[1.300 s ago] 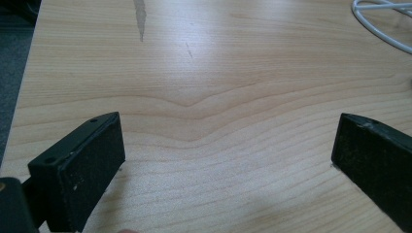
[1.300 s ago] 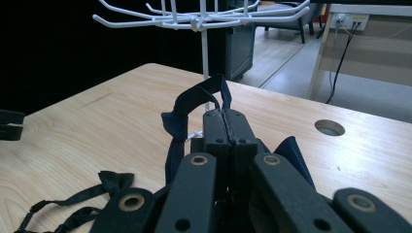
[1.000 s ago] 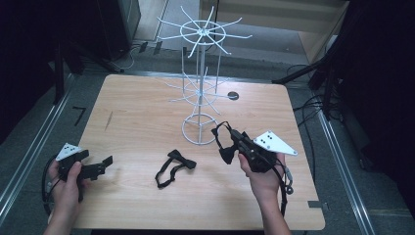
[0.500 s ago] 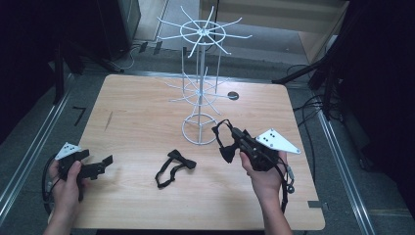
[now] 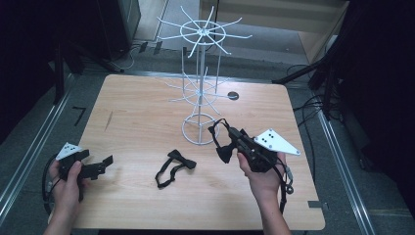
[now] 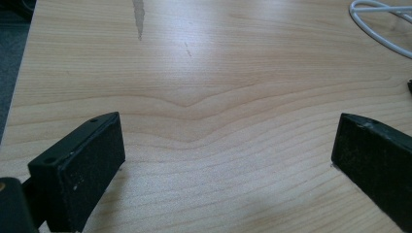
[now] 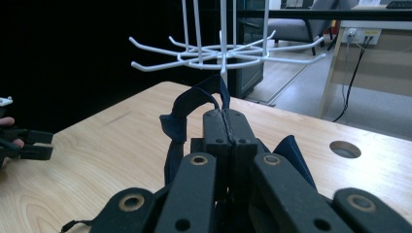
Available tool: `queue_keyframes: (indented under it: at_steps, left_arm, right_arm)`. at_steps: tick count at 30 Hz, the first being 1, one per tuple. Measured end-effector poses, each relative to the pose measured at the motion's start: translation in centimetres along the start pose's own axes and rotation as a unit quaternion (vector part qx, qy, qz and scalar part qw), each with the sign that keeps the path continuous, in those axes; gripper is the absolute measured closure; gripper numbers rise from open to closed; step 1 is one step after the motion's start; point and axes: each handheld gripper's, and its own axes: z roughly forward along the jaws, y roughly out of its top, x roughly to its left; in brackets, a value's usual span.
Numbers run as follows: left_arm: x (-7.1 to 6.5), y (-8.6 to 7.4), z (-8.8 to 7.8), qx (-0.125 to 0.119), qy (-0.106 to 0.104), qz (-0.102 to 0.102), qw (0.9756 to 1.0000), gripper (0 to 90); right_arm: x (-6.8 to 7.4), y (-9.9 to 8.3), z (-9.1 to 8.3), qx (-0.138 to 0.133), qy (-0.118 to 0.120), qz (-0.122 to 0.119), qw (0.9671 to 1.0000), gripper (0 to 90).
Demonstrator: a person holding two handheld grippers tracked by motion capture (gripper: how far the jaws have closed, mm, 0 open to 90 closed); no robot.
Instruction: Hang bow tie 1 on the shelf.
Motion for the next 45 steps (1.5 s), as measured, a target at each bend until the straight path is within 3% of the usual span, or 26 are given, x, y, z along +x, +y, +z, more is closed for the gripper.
queue_keyframes:
  at_steps: [17, 28, 45]
  left_arm:
    - [0.1, 0.0, 0.0, 0.001, -0.002, 0.002, 1.0000, 0.0]
    - [0.0, 0.0, 0.0, 0.002, -0.002, 0.002, 1.0000, 0.0]
    - [0.0, 0.0, 0.0, 0.004, -0.005, 0.002, 1.0000, 0.0]
  right_arm:
    - [0.5, 1.1, 0.1, -0.022, 0.006, 0.005, 0.9997, 90.0]
    - [-0.1, 1.8, 1.2, -0.029, -0.002, 0.011, 0.9995, 90.0]
    - [-1.2, 1.9, 3.7, -0.012, -0.006, 0.021, 0.9997, 90.0]
